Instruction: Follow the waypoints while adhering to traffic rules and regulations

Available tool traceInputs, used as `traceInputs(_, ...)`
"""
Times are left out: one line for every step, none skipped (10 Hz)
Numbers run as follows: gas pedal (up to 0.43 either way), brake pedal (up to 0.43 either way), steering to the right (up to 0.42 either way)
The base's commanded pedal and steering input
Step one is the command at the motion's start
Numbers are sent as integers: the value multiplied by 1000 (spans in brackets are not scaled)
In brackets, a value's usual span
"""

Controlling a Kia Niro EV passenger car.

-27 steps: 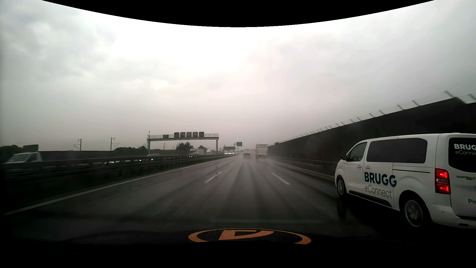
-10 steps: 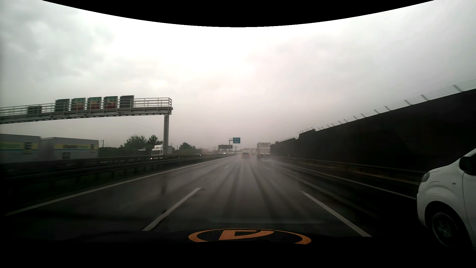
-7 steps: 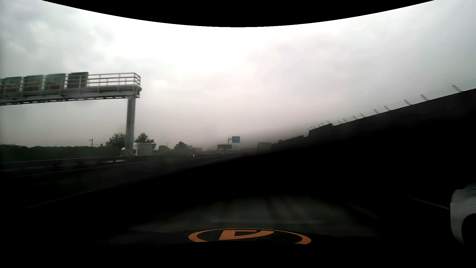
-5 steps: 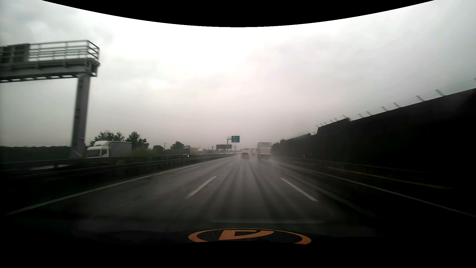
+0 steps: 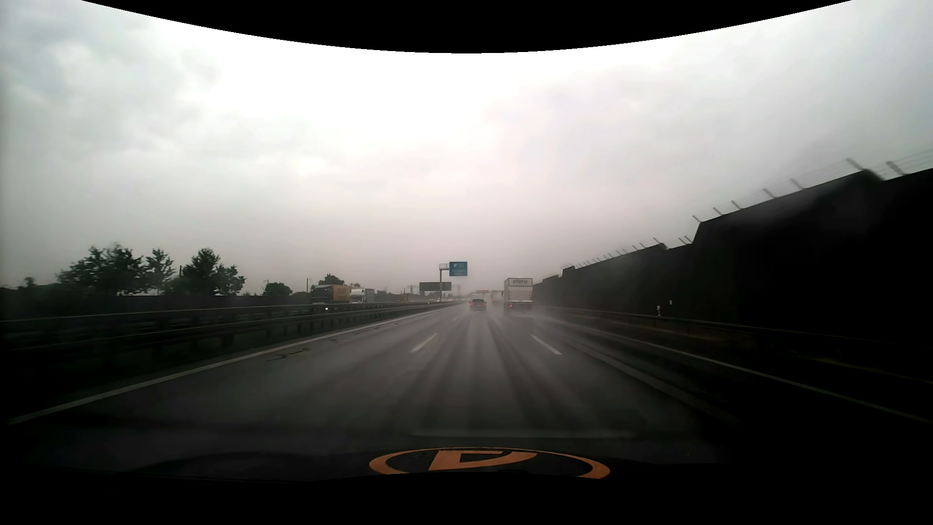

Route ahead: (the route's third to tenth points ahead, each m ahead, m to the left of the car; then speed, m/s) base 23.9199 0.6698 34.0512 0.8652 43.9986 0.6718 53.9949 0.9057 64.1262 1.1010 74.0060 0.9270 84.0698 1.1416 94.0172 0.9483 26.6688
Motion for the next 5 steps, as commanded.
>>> traceInputs(248, 0, -1)
traceInputs(248, 0, -1)
traceInputs(248, 0, -1)
traceInputs(248, 0, -1)
traceInputs(248, 0, -1)
